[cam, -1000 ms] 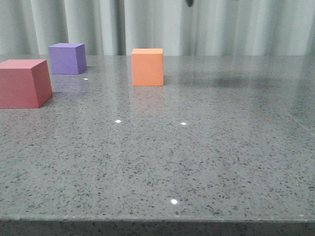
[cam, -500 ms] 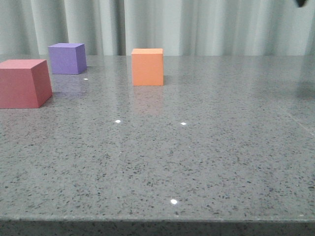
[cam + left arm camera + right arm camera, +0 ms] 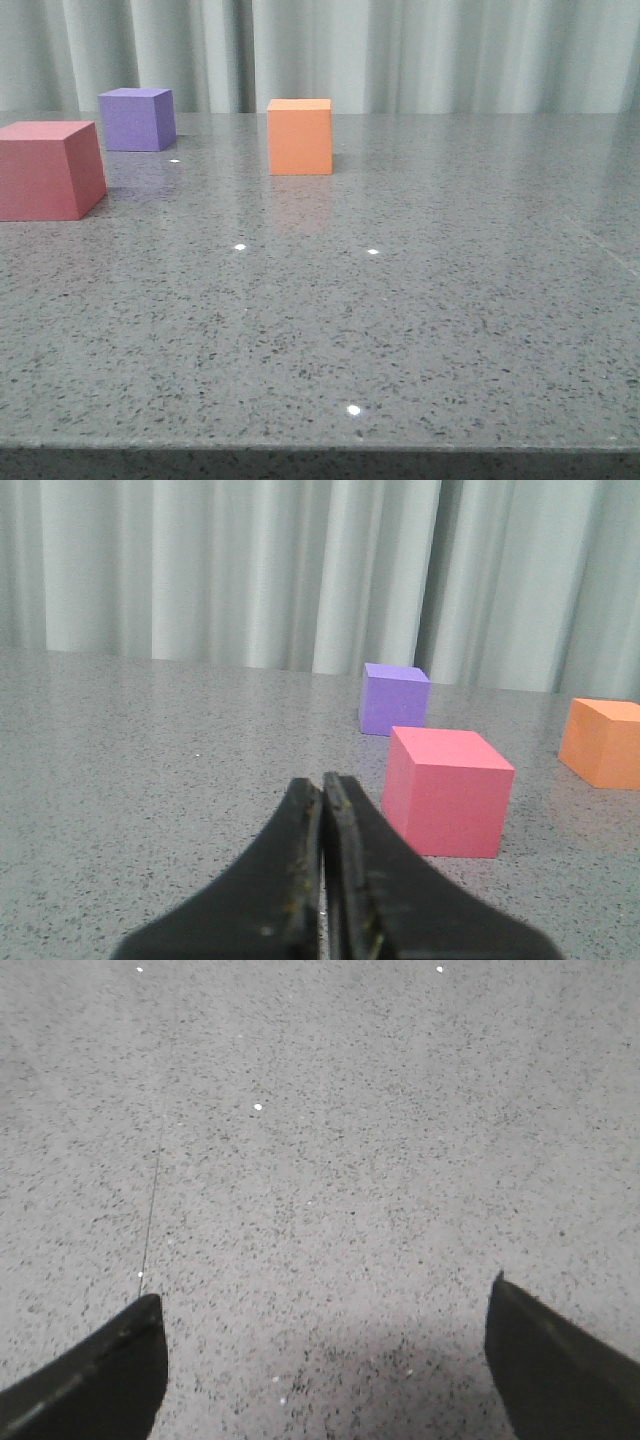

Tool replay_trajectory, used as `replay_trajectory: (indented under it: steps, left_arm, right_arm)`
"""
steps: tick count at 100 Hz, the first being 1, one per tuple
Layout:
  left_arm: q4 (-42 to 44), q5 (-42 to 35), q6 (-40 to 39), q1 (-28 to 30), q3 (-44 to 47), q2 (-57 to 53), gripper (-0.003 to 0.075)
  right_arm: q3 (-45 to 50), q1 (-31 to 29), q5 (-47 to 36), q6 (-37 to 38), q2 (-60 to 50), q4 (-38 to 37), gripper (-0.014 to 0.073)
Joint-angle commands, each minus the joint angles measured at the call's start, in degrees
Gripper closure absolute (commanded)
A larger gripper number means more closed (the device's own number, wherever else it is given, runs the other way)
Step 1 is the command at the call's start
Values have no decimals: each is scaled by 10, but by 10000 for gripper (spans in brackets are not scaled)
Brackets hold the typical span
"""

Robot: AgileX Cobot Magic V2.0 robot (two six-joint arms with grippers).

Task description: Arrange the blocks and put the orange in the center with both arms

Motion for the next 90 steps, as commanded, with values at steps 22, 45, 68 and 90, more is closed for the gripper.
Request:
replay_trajectory:
  steps: [22, 45, 68, 90]
  left_arm:
    - [-2, -44, -3, 1, 24, -6, 741]
    - [-2, -44, -3, 1, 24, -6, 741]
    - [-2, -44, -3, 1, 24, -6, 741]
    - [-2, -44, -3, 1, 24, -6, 741]
  right_arm:
    - [85, -4, -171, -7, -107, -14, -39]
    - [87, -4, -203, -7, -108, -18, 23]
    - [87, -4, -201, -7, -108, -20, 466]
    - [87, -4, -200, -7, -108, -20, 662]
